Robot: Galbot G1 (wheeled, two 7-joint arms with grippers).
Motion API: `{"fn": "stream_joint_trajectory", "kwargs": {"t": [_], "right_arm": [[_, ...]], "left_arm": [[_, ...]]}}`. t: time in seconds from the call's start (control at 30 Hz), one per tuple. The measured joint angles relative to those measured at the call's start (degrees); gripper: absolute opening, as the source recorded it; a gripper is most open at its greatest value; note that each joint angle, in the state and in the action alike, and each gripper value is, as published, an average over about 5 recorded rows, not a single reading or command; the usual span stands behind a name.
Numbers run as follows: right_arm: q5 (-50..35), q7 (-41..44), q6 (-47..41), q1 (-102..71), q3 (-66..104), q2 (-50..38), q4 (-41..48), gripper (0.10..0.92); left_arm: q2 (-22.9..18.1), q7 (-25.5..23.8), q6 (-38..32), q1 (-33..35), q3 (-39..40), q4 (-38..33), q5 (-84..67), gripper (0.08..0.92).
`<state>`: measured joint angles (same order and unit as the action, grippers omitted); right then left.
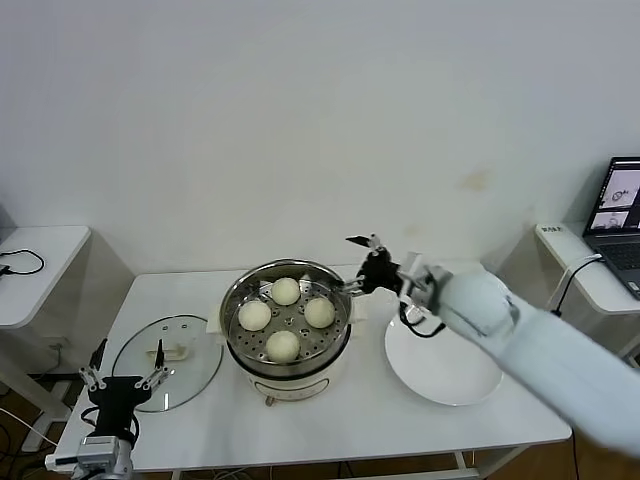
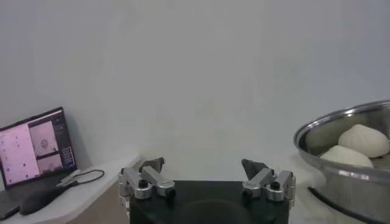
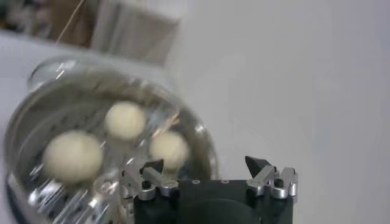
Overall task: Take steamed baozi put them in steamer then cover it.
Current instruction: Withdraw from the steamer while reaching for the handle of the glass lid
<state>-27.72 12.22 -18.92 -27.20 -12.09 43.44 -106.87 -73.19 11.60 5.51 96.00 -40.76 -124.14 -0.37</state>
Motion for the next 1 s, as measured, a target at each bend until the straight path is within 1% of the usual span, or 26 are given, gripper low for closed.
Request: {"fn": "stream_joint_trajectory", "kwargs": {"t": [0.27, 0.5, 0.7, 1.0], "right_arm": [[3.04, 0.33, 11.03, -27.47, 29.25, 8.31, -1.24, 0.823], [3.59, 1.57, 17.98, -44.54, 48.73, 16.6, -1.79, 0.823], [4.39, 1.93, 21.7, -54.1, 58.56, 22.14, -2.48, 0.823], [4.77, 2.23, 24.09, -61.24, 64.68, 27.5, -3.82, 0.823]], "left_arm": [[1.55, -0.53, -2.05, -1.59, -0.32, 3.83, 6.97, 0.823], [4.64, -1.76, -3.83, -2.04, -1.12, 8.22, 21.1, 0.823], [8.11, -2.85, -5.56, -2.95, -1.04, 12.84, 36.2, 0.823], [12.35, -4.1, -7.62, -6.69, 1.0, 21.8, 54.53, 0.823]]}}
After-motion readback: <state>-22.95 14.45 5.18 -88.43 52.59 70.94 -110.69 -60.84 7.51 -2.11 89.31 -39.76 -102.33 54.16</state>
